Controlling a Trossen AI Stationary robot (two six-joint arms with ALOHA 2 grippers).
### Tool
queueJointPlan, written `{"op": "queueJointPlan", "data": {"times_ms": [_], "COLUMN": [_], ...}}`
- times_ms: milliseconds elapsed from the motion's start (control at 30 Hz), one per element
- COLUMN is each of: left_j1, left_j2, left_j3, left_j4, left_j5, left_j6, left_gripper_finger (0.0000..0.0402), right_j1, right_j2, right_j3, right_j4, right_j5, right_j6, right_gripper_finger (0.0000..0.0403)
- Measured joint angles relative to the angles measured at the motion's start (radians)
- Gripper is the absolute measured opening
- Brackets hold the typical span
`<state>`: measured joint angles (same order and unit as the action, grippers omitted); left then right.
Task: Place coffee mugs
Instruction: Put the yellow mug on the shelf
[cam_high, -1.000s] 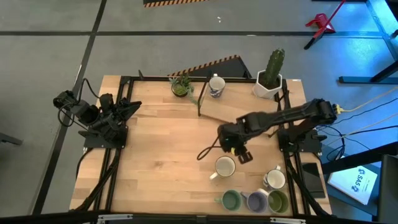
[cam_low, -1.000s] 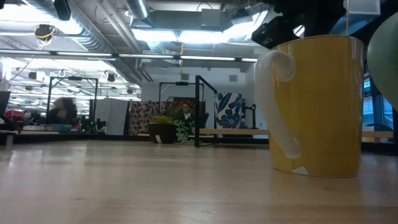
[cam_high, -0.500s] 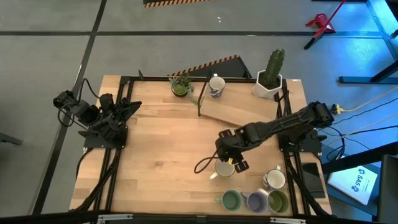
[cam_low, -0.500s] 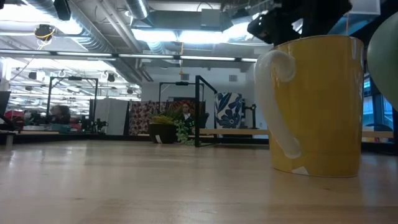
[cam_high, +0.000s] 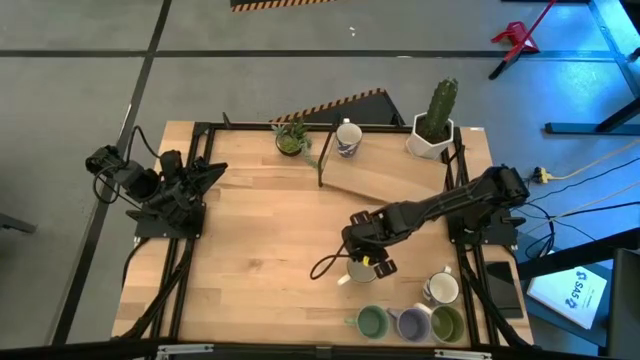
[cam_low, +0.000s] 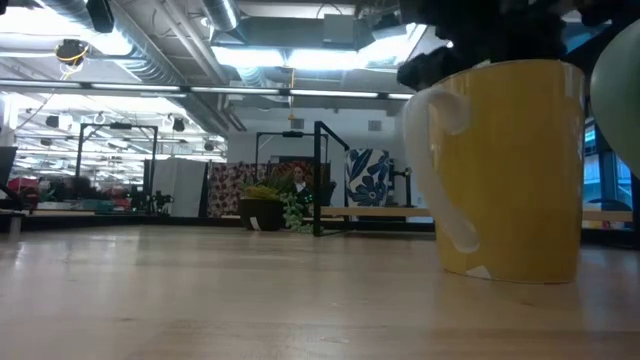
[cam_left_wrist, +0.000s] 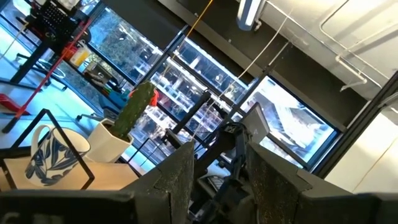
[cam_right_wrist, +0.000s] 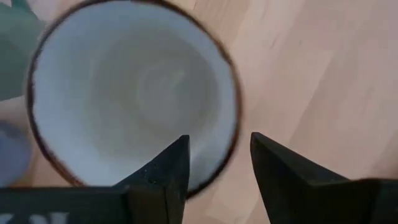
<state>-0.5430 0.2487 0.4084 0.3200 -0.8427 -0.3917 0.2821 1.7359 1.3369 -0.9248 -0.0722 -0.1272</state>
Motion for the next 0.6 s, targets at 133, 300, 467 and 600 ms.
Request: {"op": "queueJointPlan", "data": {"times_ms": [133, 300, 467, 600], "left_j1": [0.0, 0.0, 0.0, 0.0], "left_j2": [0.0, 0.0, 0.0, 0.0], "left_j3": [0.0, 0.0, 0.0, 0.0], "left_j4": [-0.005, -0.006, -0.006, -0.007], "left_j5": [0.0, 0.0, 0.0, 0.0], "left_j6": [0.0, -0.001, 0.001, 0.001], "left_gripper_finger": [0.0142, 0.0142, 0.0142, 0.0142], "right_j1": [0.0, -0.001, -0.014, -0.066], "right_j2": [-0.001, -0.001, 0.002, 0.002], "right_j3": [-0.028, -0.039, -0.016, 0.058], "right_j4": [0.01, 0.001, -0.013, -0.036], "right_j5": [-0.003, -0.017, -0.026, -0.011], "right_j6": [0.034, 0.106, 0.176, 0.2], "right_gripper_finger": [0.012, 0.0021, 0.0009, 0.0007]}}
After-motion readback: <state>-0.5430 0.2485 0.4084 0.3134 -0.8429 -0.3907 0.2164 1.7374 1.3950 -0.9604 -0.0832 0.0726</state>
